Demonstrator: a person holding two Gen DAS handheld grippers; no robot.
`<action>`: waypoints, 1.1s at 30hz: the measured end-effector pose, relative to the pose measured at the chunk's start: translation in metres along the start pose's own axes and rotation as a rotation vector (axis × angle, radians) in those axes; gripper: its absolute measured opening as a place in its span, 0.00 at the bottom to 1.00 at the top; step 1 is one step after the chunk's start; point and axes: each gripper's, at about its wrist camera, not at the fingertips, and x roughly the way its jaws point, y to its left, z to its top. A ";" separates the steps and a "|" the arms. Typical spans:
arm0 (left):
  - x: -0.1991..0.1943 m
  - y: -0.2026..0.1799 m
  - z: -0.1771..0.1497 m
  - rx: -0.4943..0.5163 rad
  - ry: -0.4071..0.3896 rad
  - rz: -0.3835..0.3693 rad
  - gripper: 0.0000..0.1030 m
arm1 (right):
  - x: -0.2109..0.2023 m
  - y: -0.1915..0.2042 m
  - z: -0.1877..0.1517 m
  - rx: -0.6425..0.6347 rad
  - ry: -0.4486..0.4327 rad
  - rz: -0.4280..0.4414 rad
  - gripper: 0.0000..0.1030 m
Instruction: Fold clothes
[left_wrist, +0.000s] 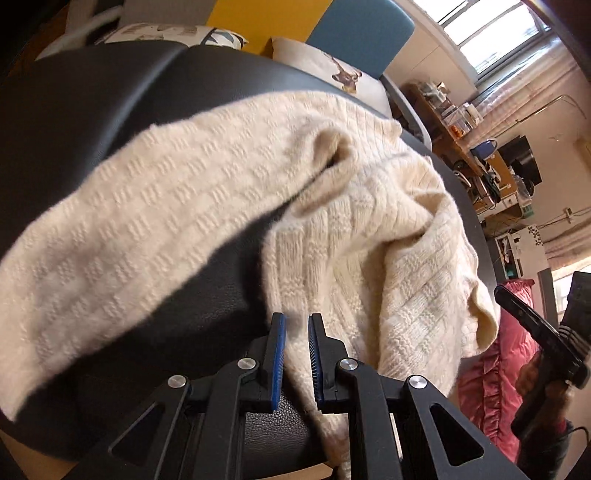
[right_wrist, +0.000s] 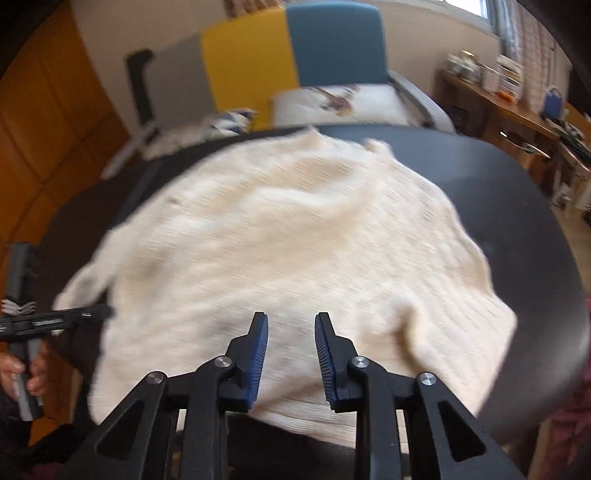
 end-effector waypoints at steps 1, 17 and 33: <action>0.004 -0.002 0.000 -0.001 0.006 -0.001 0.13 | 0.006 -0.003 0.000 0.007 0.014 -0.022 0.08; 0.016 -0.003 0.003 -0.063 0.039 -0.105 0.14 | 0.001 -0.074 -0.046 0.338 0.036 0.308 0.26; 0.012 -0.027 0.001 0.041 -0.061 -0.047 0.03 | 0.045 -0.044 -0.039 0.361 0.032 0.231 0.09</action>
